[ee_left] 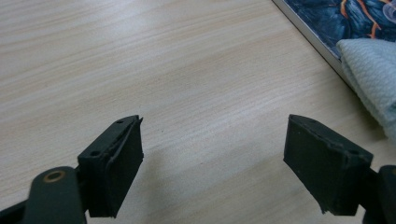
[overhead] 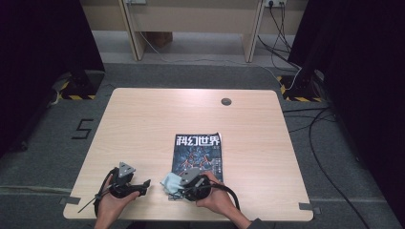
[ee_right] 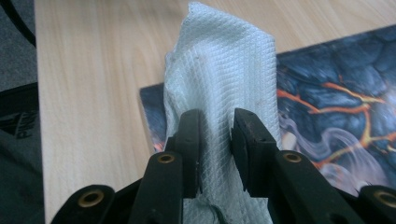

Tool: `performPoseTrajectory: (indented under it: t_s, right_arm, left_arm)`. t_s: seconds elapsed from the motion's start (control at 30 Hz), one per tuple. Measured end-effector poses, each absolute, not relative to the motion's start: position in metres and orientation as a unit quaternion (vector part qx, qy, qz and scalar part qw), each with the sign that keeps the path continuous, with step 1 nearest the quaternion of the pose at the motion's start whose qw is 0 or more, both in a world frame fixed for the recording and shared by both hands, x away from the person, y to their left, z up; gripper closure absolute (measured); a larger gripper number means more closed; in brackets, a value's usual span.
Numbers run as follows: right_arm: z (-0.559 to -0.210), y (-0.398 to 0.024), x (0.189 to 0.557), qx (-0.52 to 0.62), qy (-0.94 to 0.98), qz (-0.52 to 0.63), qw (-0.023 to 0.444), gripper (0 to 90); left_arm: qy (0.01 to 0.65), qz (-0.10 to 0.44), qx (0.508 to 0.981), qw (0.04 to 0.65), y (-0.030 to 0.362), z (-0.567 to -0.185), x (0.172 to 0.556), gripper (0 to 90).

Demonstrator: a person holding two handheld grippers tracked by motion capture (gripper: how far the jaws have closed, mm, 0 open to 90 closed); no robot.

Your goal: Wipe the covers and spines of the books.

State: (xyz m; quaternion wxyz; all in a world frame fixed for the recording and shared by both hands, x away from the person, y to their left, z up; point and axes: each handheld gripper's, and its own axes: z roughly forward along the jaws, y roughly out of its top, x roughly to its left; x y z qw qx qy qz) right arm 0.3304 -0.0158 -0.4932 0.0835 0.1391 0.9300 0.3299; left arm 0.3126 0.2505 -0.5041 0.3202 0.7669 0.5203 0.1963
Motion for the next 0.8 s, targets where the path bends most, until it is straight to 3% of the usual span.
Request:
performPoseTrajectory:
  t_s: [0.37, 0.8]
  right_arm:
    - [-0.495, -0.003, 0.322, 0.122, 0.930, 0.339, 0.072, 72.6]
    - [-0.493, -0.039, 0.332, 0.163, 0.926, 0.334, 0.070, 73.5]
  left_arm:
    - [0.522, 0.213, 0.765, 0.311, 0.253, -0.503, 0.313, 19.2]
    - [0.518, 0.210, 0.767, 0.316, 0.250, -0.503, 0.311, 19.2]
